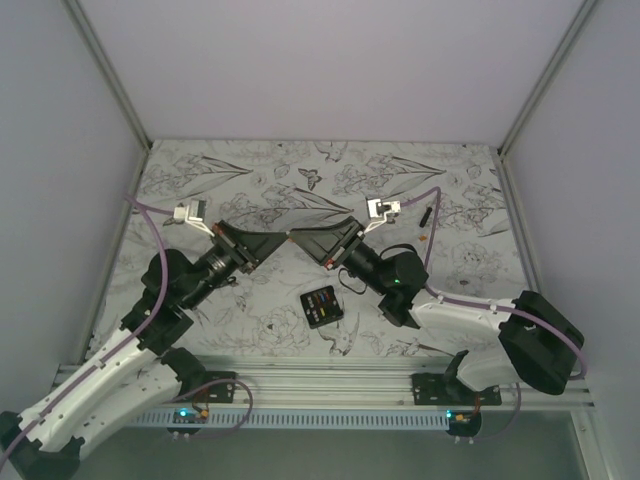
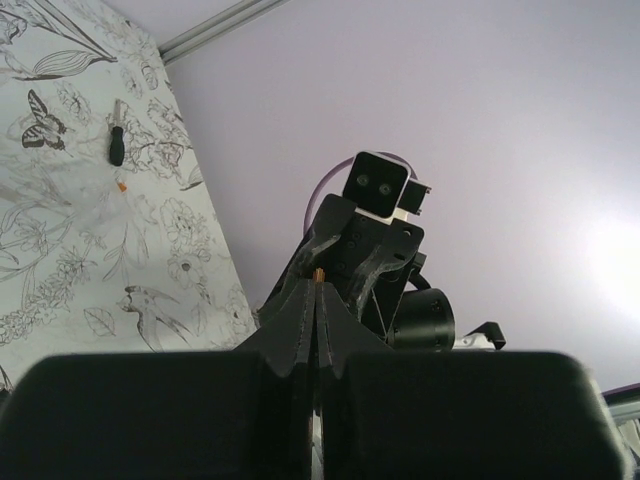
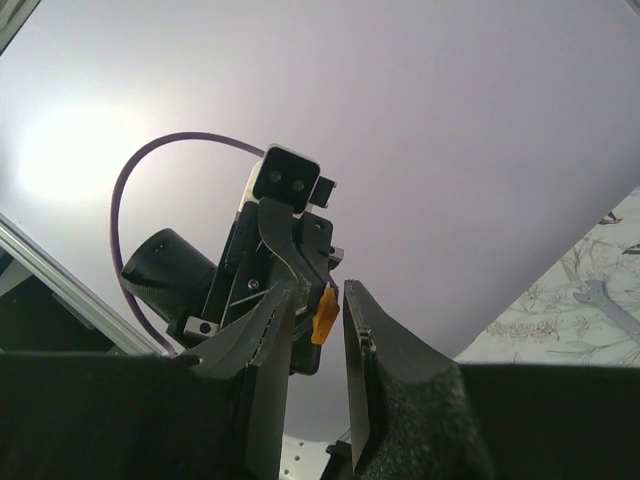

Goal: Snap on the fuse box
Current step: Pick up the fuse from the center of the board.

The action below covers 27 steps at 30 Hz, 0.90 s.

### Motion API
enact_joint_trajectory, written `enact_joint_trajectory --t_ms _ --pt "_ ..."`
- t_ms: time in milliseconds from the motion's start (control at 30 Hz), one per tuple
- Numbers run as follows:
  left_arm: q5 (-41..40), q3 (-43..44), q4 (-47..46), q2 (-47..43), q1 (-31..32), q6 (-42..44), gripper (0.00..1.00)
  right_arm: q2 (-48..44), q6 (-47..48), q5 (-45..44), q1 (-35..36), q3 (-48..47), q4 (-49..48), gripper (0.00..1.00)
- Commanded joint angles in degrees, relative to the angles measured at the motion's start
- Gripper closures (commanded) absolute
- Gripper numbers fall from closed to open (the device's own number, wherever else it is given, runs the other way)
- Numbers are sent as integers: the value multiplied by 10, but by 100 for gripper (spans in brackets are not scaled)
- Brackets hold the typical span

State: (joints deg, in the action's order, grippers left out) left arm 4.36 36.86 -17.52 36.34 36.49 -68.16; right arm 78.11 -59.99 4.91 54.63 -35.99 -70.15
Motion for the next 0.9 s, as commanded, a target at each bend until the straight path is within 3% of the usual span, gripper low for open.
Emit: enact_joint_trajectory --t_ms 0,633,733,867 --pt "-2 -7 -16 -12 3 17 100 -6 -7 -15 7 -13 -26 69" --pt "-24 -13 -27 -28 3 34 100 30 -34 6 11 -18 -45 76" --pt "-22 -14 -28 -25 3 35 100 32 -34 11 12 -23 -45 80" --pt "-24 -18 -30 -25 3 35 100 31 -34 13 12 -24 -44 94"
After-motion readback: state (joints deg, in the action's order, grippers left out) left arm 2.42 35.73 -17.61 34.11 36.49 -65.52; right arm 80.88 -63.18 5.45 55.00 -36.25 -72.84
